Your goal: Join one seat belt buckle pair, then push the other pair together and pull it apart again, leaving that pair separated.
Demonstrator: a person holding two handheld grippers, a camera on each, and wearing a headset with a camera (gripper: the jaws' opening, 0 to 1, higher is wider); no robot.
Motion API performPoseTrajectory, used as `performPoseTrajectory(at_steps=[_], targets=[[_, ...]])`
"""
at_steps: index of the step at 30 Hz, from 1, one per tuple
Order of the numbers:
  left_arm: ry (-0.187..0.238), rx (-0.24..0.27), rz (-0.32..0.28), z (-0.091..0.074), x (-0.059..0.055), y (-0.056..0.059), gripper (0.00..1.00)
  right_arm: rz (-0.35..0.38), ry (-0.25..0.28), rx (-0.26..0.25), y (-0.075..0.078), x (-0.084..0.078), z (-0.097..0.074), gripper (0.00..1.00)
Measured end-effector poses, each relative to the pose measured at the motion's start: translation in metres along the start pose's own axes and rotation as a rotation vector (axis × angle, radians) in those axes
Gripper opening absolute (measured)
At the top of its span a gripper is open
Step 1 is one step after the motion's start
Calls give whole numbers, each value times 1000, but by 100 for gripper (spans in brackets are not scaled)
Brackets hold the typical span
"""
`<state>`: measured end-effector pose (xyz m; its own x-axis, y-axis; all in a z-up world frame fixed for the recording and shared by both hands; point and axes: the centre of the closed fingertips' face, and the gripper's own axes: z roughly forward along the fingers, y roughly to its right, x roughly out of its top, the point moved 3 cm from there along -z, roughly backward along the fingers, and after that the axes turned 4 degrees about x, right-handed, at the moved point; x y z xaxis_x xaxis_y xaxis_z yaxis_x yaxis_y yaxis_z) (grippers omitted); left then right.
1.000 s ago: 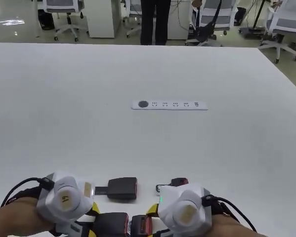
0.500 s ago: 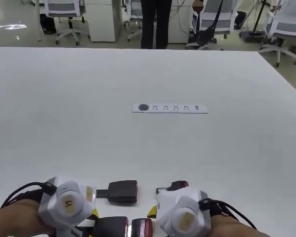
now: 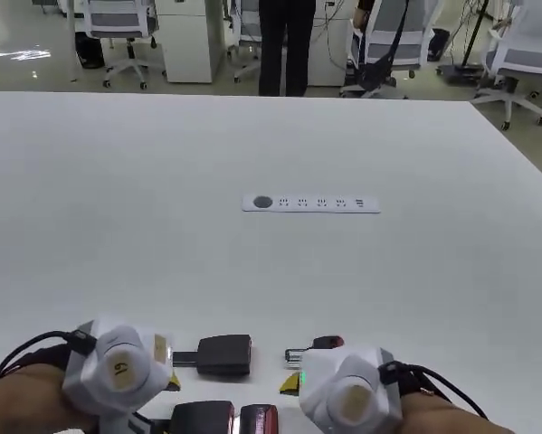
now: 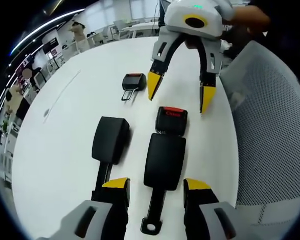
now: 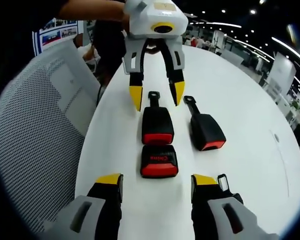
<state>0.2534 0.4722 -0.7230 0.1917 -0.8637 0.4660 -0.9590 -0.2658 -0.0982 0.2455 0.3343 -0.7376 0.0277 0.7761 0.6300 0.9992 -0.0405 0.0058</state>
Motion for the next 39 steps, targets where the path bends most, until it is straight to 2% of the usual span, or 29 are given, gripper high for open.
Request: performPoseTrajectory(at_steps=[9,16,23,25,32,36,39], targets=[[23,11,-5,-7,15,-9,47,15,12,-21,16,-1,-20,56],[31,21,4,-8,18,-20,47,37,18,-46,30,-5,-31,57],[38,39,0,-6,18,-38,47,49,16,-71,48,-13,-40,56],[44,51,-1,-5,19,-45,47,40,15,-75,52,-15,-42,56],[52,55,-2,3,26,-58,47,34,5,-91,73,-28,-52,53],[48,50,12,8,31,-62,45,21,-12,-92,79,-36,-55,52],[35,43,21,14,30,-68,45,11,-27,-85,81,-40,-54,50]])
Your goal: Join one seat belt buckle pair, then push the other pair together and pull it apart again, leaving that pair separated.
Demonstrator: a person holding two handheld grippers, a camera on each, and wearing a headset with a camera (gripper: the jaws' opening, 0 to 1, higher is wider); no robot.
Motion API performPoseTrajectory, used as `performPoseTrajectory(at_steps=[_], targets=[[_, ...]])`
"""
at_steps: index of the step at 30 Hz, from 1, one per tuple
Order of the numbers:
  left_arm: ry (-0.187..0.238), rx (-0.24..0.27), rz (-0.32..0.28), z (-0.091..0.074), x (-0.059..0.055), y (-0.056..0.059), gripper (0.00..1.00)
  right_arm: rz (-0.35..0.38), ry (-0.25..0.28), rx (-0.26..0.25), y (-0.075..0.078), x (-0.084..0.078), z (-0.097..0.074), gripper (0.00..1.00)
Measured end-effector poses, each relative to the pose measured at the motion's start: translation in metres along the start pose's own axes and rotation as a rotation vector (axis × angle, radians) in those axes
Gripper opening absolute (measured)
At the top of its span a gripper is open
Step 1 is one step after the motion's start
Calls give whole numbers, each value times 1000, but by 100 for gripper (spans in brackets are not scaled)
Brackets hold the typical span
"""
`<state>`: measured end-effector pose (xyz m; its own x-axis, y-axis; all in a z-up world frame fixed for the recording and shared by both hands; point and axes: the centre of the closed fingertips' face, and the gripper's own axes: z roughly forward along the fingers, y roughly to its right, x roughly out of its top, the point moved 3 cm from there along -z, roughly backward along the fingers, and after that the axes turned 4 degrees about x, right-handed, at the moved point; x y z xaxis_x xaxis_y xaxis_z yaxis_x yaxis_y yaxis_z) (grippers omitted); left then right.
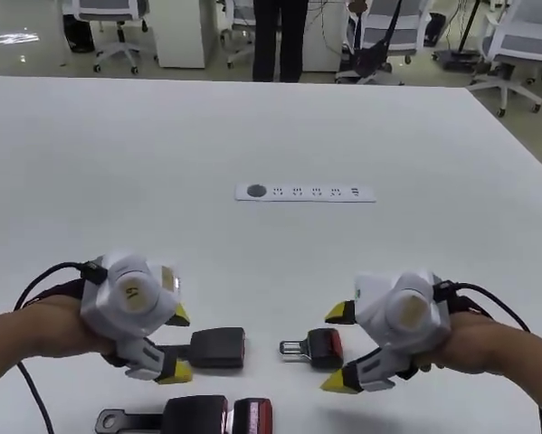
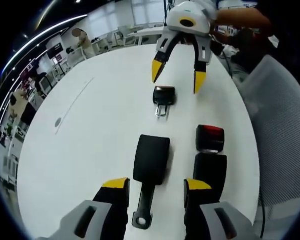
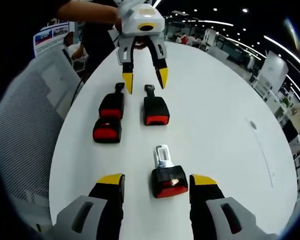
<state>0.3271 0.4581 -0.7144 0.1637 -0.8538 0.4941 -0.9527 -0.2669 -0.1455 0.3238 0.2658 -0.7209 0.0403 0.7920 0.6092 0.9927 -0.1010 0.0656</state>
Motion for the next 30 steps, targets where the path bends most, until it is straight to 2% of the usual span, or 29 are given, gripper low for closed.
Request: performPoseTrajectory(at_steps=[6,10,15,21,24,26,30], targets=[[-17,-15,13,10,0,-7,42,-6,-11,10,7,-10,6,46],[-26,-27,23,21,-7,-14,39,1,-4,-5,13,-13,10,43],[-32,-40,57,24,-7,-13,37,14,2,-2,17,-15,13,40],[-43,-52,67,28,-7,-12,34,10,-28,5,19,-23,21,37],[-41,-64,70,28,-5,-9,33,1,-51,-8,20,-26,24,33],[-44,-63,73,30,-7,-12,33,-4,-57,-9,19,-24,21,32],[-42,-75,79,31,-6,-8,32,-16,-62,-6,19,-26,21,32]])
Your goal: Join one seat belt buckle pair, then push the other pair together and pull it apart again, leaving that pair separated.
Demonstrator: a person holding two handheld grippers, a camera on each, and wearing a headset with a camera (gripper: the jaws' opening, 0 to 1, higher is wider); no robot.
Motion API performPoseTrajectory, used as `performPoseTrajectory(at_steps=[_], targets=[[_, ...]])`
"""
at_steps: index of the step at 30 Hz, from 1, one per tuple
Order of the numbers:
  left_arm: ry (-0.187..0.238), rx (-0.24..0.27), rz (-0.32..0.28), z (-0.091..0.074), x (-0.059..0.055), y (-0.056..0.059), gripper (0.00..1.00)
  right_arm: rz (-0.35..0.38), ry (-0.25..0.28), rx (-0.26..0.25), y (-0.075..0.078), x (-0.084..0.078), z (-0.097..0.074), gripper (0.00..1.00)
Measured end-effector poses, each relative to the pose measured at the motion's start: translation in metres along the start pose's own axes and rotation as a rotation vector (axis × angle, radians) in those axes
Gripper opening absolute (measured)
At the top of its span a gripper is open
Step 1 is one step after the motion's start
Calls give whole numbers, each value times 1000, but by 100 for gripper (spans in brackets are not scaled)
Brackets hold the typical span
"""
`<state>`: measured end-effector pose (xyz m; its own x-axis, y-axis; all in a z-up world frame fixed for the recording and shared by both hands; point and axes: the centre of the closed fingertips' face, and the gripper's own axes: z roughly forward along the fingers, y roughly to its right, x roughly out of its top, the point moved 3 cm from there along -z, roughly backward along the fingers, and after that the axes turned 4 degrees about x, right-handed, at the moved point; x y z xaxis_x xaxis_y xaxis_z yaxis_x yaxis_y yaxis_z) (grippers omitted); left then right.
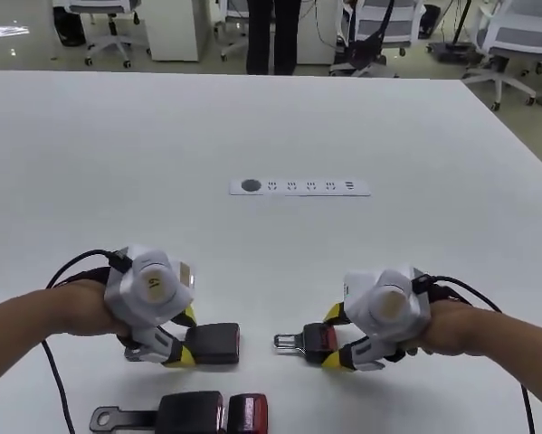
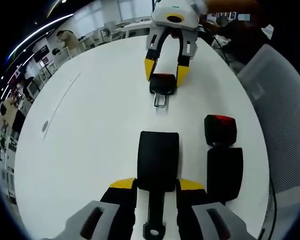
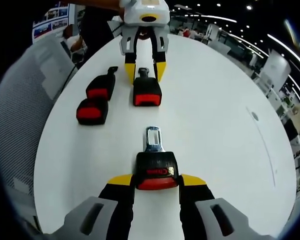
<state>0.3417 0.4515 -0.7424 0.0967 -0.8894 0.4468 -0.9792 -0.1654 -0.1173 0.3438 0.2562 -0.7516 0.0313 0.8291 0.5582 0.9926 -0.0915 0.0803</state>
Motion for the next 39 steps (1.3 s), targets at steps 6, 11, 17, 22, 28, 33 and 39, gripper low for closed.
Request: performPoseTrajectory(at_steps=[6,11,17,22,28,33,39], targets=[[-7,-6,24,2,0,1,32,-8,0,5,0,-1,0,31],[-5,-12,32,3,0,1,31,-8,-1,8,0,-1,0,31],[5,-12,17,3,0,1,31,-12,-4,11,0,-1,0,31],[9,-14,22,3,-1,0,31,-14,-4,13,0,1,1,31],[2,-24,21,4,-1,0,30,-19,-3,17,0,5,2,30],[-1,-27,19,5,-3,-2,30,-24,-1,21,-1,7,4,30],[-6,-29,19,6,-3,-3,30,-34,2,27,-1,13,6,30]])
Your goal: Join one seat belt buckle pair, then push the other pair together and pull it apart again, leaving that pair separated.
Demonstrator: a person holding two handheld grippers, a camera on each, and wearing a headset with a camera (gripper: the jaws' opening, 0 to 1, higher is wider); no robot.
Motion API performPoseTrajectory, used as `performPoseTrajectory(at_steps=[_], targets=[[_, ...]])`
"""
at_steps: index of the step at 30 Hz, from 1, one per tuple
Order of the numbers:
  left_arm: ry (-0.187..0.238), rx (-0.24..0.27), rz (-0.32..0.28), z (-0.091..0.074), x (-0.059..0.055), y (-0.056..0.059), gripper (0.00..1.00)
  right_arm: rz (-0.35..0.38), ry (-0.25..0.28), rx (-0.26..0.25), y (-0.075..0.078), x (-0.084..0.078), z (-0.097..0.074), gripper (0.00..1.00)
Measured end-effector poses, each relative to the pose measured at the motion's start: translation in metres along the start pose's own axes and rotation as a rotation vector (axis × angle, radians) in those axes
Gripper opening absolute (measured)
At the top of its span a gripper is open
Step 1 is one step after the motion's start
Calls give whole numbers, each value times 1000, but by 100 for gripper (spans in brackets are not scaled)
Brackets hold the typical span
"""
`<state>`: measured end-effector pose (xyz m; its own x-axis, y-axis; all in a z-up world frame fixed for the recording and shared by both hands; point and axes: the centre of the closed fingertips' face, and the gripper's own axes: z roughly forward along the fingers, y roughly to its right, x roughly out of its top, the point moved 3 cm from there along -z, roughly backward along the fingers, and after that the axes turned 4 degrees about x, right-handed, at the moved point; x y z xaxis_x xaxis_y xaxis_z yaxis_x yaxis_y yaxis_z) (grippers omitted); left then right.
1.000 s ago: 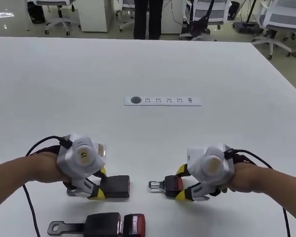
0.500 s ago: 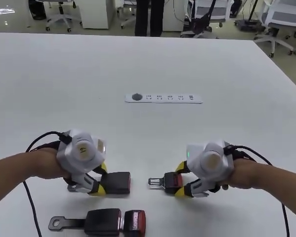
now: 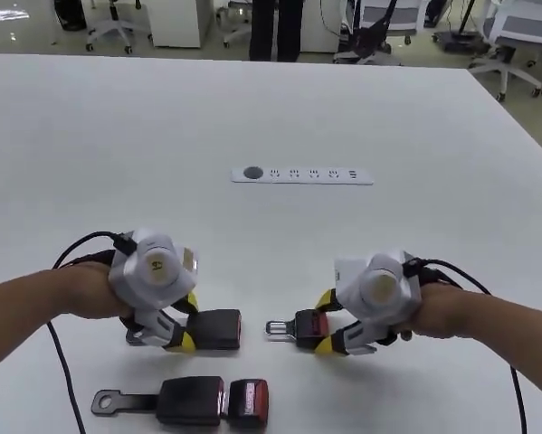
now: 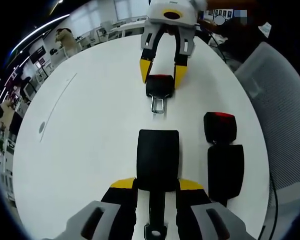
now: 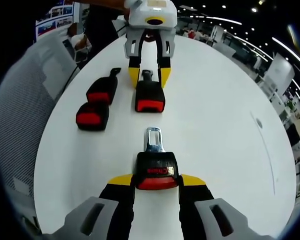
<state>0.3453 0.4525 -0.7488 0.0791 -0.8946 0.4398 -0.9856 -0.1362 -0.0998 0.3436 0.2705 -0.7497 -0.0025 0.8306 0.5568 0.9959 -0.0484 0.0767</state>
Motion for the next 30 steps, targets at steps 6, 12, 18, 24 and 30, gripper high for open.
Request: performPoseTrajectory(at_steps=[6,12,18,24,30], targets=[[-5,-4,-2,0,1,1,30,-8,3,5,2,3,4,30],[-7,-8,-3,0,1,1,30,-15,6,8,0,8,6,30],[-9,-11,-4,-1,2,2,30,-13,11,12,1,13,10,30],[-9,-12,-4,0,0,0,30,-18,22,15,-1,25,14,30],[-9,-12,-3,0,1,0,30,-34,28,16,1,34,18,30]])
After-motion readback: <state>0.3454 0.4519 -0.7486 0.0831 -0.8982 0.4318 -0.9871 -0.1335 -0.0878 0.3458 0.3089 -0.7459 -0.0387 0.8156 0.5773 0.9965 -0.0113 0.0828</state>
